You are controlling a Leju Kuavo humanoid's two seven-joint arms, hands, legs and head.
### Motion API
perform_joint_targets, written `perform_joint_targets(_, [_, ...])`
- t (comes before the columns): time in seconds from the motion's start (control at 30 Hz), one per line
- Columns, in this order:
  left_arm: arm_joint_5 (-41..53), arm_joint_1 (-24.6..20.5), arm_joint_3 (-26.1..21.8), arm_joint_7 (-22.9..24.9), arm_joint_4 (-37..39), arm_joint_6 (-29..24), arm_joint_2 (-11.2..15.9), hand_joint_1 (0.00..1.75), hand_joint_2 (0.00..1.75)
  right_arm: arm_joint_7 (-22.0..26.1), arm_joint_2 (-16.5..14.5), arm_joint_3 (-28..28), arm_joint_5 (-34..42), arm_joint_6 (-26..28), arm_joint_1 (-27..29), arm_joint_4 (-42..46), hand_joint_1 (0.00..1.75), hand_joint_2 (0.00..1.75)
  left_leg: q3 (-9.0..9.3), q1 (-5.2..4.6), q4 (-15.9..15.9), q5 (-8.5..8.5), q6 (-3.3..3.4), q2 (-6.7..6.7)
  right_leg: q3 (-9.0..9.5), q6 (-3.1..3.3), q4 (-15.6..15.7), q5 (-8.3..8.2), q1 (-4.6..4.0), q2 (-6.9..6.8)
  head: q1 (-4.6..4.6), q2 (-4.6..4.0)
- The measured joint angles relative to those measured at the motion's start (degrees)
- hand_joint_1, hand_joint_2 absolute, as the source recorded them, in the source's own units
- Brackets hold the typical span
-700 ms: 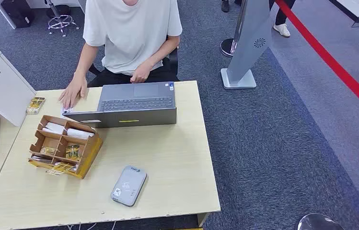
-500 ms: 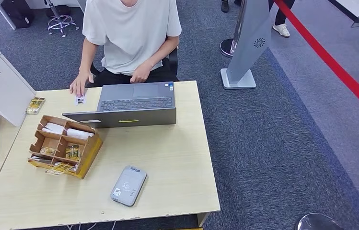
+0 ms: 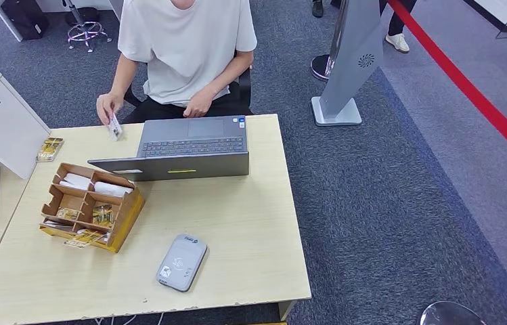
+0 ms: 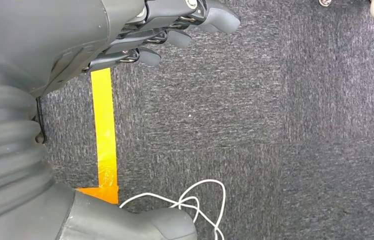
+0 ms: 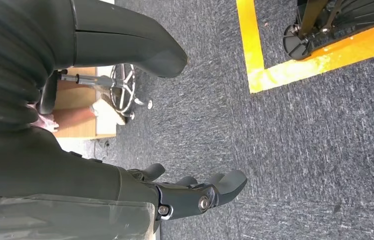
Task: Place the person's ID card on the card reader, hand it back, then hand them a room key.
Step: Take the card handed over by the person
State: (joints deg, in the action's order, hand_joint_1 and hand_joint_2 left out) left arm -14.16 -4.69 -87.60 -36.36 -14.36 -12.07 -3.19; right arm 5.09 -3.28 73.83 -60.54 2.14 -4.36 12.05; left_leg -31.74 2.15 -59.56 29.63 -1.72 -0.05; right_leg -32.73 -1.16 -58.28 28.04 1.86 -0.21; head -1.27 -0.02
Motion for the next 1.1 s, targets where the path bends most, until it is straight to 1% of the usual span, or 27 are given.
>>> perform_joint_targets(0.1, [-0.21, -0.03, 0.00, -0.50, 0.00, 0.48, -0.01, 0.00, 1.75, -0.01, -0.01, 0.04, 0.01, 0.06, 0.00, -0.04, 0.00, 1.75, 0.00, 0.00, 0.00, 0.00, 0.00, 0.00, 0.00, 0.00, 0.00, 0.00, 0.00, 0.00, 0.00, -0.01])
perform_joint_targets(0.3, [-1.07, -0.10, 0.00, -3.39, -1.50, 4.00, -0.23, 0.00, 1.75, -0.38, -0.29, 0.56, 0.60, 0.43, -0.06, -0.08, 0.00, 1.75, 0.00, 0.01, 0.00, 0.00, 0.00, 0.00, 0.00, 0.00, -0.01, 0.00, 0.00, 0.00, 0.01, 0.01])
perform_joint_targets(0.4, [0.14, -0.09, 0.00, -3.52, -4.91, 6.09, -0.95, 0.00, 1.75, -0.52, -0.52, 1.09, 1.37, 0.96, -0.11, -0.09, 0.00, 1.75, 0.00, 0.01, 0.00, 0.00, 0.00, 0.00, 0.00, 0.00, 0.00, 0.00, -0.01, 0.00, 0.01, 0.00])
perform_joint_targets(0.43, [1.09, -0.08, 0.00, -3.54, -6.58, 6.72, -1.63, 0.00, 1.75, -0.56, -0.63, 1.39, 2.03, 1.37, -0.14, -0.10, 0.00, 1.75, -0.01, 0.01, 0.00, 0.00, 0.00, 0.00, 0.00, 0.00, 0.00, 0.00, -0.01, 0.00, 0.01, 0.01])
perform_joint_targets(0.5, [2.87, 0.04, -0.01, -3.66, -11.49, 7.98, -3.40, 0.00, 1.75, -0.63, -1.05, 2.31, 2.93, 2.01, -0.20, -0.08, 0.00, 1.75, 0.01, 0.00, 0.02, -0.01, 0.00, 0.00, 0.01, 0.00, 0.00, 0.00, 0.00, 0.00, -0.03, 0.00])
perform_joint_targets(0.53, [2.80, -0.07, -0.01, -3.69, -13.63, 8.45, -3.36, 0.00, 1.75, -0.80, -1.14, 2.58, 2.28, 1.78, -0.23, -0.05, 0.00, 1.75, 0.01, 0.05, 0.04, -0.03, -0.01, 0.00, 0.01, 0.01, 0.00, -0.01, -0.05, 0.02, -0.05, 0.00])
perform_joint_targets(0.57, [1.81, -0.33, -0.01, -3.47, -14.74, 8.50, -1.34, 0.00, 1.75, -1.07, -1.14, 2.51, 0.87, 1.07, -0.29, -0.07, 0.00, 1.75, -0.01, 0.22, 0.04, -0.06, -0.06, 0.02, -0.01, 0.07, -0.01, -0.03, -0.20, 0.06, -0.18, 0.00])
perform_joint_targets(0.6, [0.41, -0.80, 0.01, -3.22, -14.74, 8.31, 2.52, 0.00, 1.75, -1.43, -0.91, 2.08, -0.91, 0.18, -0.38, -0.08, 0.00, 1.75, -0.04, 0.44, 0.00, -0.05, -0.16, 0.03, -0.04, 0.16, -0.01, -0.07, -0.39, 0.08, -0.39, 0.01])
perform_joint_targets(0.67, [-1.86, -1.92, 0.07, -2.69, -12.87, 7.66, 11.26, 0.00, 1.75, -1.98, -0.45, 0.99, -3.15, -1.14, -0.67, -0.14, 0.00, 1.75, -0.06, 0.74, -0.05, -0.03, -0.36, 0.04, -0.10, 0.39, -0.05, -0.10, -0.66, 0.10, -0.72, 0.01])
perform_joint_targets(0.7, [-2.33, -2.35, 0.10, -2.89, -12.51, 7.59, 14.51, 0.00, 1.75, -2.09, -0.19, 0.65, -3.51, -1.37, -0.83, -0.13, 0.00, 1.75, 0.02, 0.60, 0.07, -0.08, -0.40, 0.01, -0.11, 0.44, -0.09, -0.08, -0.55, 0.05, -0.71, 0.02])
perform_joint_targets(0.73, [-2.78, -2.63, 0.14, -3.12, -12.31, 7.54, 16.70, 0.00, 1.75, -2.13, -0.01, 0.44, -3.63, -1.50, -0.99, -0.11, 0.00, 1.75, 0.13, 0.38, 0.24, -0.15, -0.40, 0.01, -0.11, 0.45, -0.13, -0.05, -0.36, 0.03, -0.54, 0.02])
perform_joint_targets(0.77, [-3.12, -2.78, 0.22, -3.38, -12.14, 7.55, 18.60, 0.00, 1.75, -2.15, 0.17, 0.23, -3.70, -1.54, -1.10, -0.09, 0.00, 1.75, 0.22, 0.18, 0.42, -0.23, -0.40, 0.00, -0.11, 0.44, -0.17, -0.05, -0.18, 0.01, -0.33, 0.02])
perform_joint_targets(0.83, [-3.57, -2.86, 0.39, -3.48, -11.26, 7.56, 20.66, 0.00, 1.75, -2.15, 0.28, -0.21, -3.78, -1.60, -1.20, -0.08, 0.00, 1.75, 0.28, 0.10, 0.51, -0.31, -0.40, 0.03, -0.10, 0.45, -0.15, -0.05, -0.10, 0.04, 0.01, 0.01])
perform_joint_targets(0.93, [-3.55, -3.04, 0.62, -3.50, -9.97, 7.52, 22.56, 0.00, 1.75, -2.16, 0.32, -0.60, -4.04, -1.75, -1.22, -0.13, 0.00, 1.75, 0.23, 0.31, 0.41, -0.31, -0.40, 0.05, -0.09, 0.48, -0.13, -0.08, -0.32, 0.05, -0.20, 0.01])
perform_joint_targets(0.97, [-3.35, -3.28, 0.86, -3.52, -9.73, 7.35, 23.62, 0.00, 1.75, -2.16, 0.33, -0.75, -4.25, -1.82, -1.22, -0.16, 0.00, 1.75, 0.22, 0.34, 0.39, -0.31, -0.41, 0.04, -0.10, 0.49, -0.13, -0.08, -0.36, 0.03, -0.21, 0.02])
perform_joint_targets(1.03, [-2.74, -4.09, 1.69, -3.47, -9.29, 6.63, 26.27, 0.00, 1.75, -2.13, 0.37, -1.23, -4.80, -1.94, -1.26, -0.21, 0.00, 1.75, 0.22, 0.36, 0.39, -0.33, -0.43, 0.02, -0.10, 0.50, -0.14, -0.08, -0.38, 0.02, -0.20, 0.02])
perform_joint_targets(1.1, [-2.07, -5.21, 2.82, -2.96, -8.74, 5.60, 29.51, 0.00, 1.75, -2.06, 0.49, -1.80, -5.35, -2.10, -1.33, -0.21, 0.00, 1.75, 0.22, 0.41, 0.39, -0.35, -0.46, 0.02, -0.11, 0.51, -0.15, -0.10, -0.42, 0.02, -0.19, 0.01])
